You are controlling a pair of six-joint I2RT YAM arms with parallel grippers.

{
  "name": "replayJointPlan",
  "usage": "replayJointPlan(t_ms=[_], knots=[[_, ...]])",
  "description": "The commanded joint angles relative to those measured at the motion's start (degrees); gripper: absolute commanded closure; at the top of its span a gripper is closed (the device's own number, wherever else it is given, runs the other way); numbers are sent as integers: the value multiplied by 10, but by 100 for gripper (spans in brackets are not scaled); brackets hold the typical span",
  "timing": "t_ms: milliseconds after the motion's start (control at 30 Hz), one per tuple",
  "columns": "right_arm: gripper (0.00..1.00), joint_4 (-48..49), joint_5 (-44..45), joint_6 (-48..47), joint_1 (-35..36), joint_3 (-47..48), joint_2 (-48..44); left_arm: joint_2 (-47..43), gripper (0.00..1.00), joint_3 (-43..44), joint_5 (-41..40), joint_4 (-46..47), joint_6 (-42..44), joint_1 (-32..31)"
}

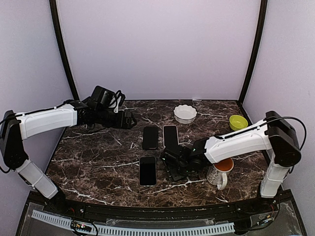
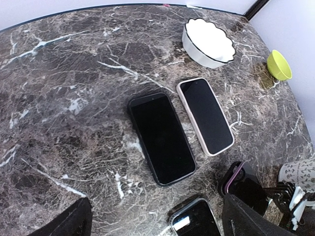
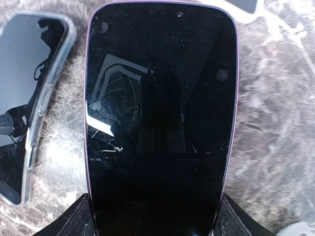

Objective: Put the phone into the phone case
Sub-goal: Pick up the phone with the phone case at the center of the board, then press the phone at the top left corner of the phone case.

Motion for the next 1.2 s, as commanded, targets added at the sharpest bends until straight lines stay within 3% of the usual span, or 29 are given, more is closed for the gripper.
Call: replayJointPlan(t_ms=[0, 100, 200, 267, 333, 667, 867, 1033, 1167], knots=[[74, 68, 68, -10, 9, -13, -68, -11, 7, -8, 68, 33, 4, 3], [75, 83, 112, -17, 17, -12, -95, -17, 8, -30, 180, 102, -8, 2], [75, 107, 151, -31, 24, -5, -121, -31, 2, -74, 303, 196, -54, 2], [75, 130, 170, -45, 28, 3, -133, -42, 1, -103, 343, 272, -89, 1], [75, 149, 186, -58, 35, 16, -136, -54, 1, -129, 344, 338, -111, -1], [76, 168, 226, -112, 63, 104, -94, -61, 2, -175, 370, 451, -166, -34], [75, 190, 225, -136, 78, 113, -93, -57, 24, -169, 354, 430, -157, -35], [75, 193, 229, -145, 83, 114, -95, -53, 49, -171, 382, 452, -163, -41], [75, 193, 232, -151, 84, 118, -94, -55, 59, -170, 397, 464, -157, -48]])
